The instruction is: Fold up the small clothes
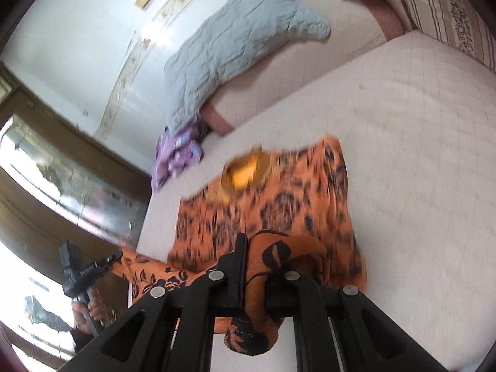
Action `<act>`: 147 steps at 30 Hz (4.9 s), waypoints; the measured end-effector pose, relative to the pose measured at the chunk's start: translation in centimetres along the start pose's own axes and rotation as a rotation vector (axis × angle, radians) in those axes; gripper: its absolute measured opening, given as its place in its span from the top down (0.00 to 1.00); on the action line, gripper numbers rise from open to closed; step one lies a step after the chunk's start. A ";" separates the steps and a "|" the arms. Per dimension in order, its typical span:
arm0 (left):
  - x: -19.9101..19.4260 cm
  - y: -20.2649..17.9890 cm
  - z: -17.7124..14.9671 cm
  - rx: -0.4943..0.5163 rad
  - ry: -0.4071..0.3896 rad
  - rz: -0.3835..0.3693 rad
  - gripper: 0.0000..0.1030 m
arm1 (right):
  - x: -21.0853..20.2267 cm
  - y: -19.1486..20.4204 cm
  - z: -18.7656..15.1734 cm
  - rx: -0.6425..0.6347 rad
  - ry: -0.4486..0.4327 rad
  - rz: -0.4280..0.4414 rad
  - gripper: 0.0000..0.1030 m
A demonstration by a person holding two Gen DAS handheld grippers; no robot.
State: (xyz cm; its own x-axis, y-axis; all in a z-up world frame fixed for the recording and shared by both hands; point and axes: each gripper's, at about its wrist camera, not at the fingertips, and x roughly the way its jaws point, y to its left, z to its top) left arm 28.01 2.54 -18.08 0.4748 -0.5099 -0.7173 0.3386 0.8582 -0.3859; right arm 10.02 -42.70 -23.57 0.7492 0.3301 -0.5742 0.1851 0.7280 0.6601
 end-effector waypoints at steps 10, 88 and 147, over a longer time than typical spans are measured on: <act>8.9 4.1 4.4 -0.093 0.033 0.096 0.94 | 8.8 -5.2 7.3 0.158 -0.047 -0.044 0.92; 14.0 3.0 4.3 -0.085 -0.013 -0.184 0.94 | 26.4 7.6 1.1 0.127 0.246 0.060 0.90; 15.8 7.8 2.6 -0.195 0.124 0.251 0.47 | 19.4 3.2 7.2 -0.078 -0.016 -0.229 0.38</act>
State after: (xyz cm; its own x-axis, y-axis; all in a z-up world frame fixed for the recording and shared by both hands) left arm 40.25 1.02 -30.86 0.4168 -0.2806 -0.8646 0.0561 0.9573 -0.2836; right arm 29.72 -38.29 -29.16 0.7031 0.1421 -0.6967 0.3020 0.8274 0.4735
